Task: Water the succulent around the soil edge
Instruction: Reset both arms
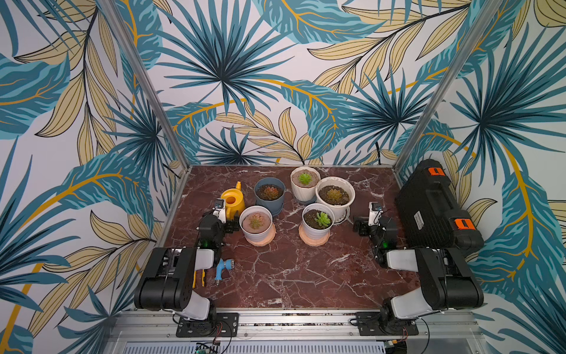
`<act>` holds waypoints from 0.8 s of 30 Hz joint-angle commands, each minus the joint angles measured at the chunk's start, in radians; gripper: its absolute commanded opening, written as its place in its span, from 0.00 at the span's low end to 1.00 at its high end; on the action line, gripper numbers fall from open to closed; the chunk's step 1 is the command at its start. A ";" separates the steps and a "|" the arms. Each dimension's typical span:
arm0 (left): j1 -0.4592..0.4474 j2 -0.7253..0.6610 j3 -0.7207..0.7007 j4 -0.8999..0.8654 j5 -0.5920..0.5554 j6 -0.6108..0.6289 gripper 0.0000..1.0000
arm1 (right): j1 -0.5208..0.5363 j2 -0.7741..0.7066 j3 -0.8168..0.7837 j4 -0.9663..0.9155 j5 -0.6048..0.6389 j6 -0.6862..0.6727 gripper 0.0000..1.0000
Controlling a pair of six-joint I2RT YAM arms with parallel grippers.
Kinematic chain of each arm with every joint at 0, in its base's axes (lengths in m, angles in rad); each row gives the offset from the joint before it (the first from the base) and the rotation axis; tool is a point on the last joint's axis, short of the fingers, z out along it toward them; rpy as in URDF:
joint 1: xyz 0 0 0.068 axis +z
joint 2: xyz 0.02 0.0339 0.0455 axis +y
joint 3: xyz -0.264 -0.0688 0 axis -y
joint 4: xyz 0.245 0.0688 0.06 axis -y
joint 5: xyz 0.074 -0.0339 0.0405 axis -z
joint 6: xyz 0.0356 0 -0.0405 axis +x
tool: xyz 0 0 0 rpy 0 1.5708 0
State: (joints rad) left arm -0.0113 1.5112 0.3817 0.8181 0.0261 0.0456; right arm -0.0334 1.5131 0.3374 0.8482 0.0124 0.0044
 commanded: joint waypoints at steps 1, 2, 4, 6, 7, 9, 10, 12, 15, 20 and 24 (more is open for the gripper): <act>-0.005 0.007 0.028 -0.004 0.003 0.010 1.00 | 0.001 -0.002 0.031 0.082 -0.071 0.019 1.00; -0.005 0.006 0.027 -0.005 0.003 0.010 1.00 | 0.001 -0.005 0.057 0.025 -0.078 0.017 1.00; -0.005 0.005 0.028 -0.005 0.004 0.010 1.00 | 0.004 -0.001 0.057 0.038 -0.074 0.013 1.00; -0.005 0.005 0.026 -0.004 0.003 0.010 1.00 | 0.005 -0.002 0.059 0.030 -0.071 0.014 1.00; -0.006 0.006 0.028 -0.005 0.003 0.011 1.00 | 0.004 -0.003 0.060 0.028 -0.071 0.014 1.00; -0.006 0.007 0.028 -0.004 0.003 0.010 1.00 | 0.004 -0.002 0.059 0.028 -0.071 0.014 1.00; -0.005 0.006 0.028 -0.004 0.002 0.010 1.00 | 0.004 -0.002 0.059 0.028 -0.069 0.014 1.00; -0.005 0.007 0.028 -0.005 0.003 0.011 1.00 | 0.006 -0.004 0.058 0.029 -0.069 0.014 0.99; -0.006 0.007 0.028 -0.006 0.003 0.011 1.00 | 0.006 -0.004 0.058 0.029 -0.068 0.014 1.00; -0.006 0.007 0.028 -0.004 0.003 0.010 1.00 | 0.006 -0.004 0.059 0.027 -0.068 0.013 1.00; -0.006 0.007 0.028 -0.005 0.003 0.010 1.00 | 0.006 -0.004 0.060 0.028 -0.066 0.014 1.00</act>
State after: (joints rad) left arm -0.0124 1.5112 0.3817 0.8177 0.0261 0.0456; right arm -0.0319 1.5139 0.3943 0.8673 -0.0463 0.0082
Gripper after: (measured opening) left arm 0.999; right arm 0.995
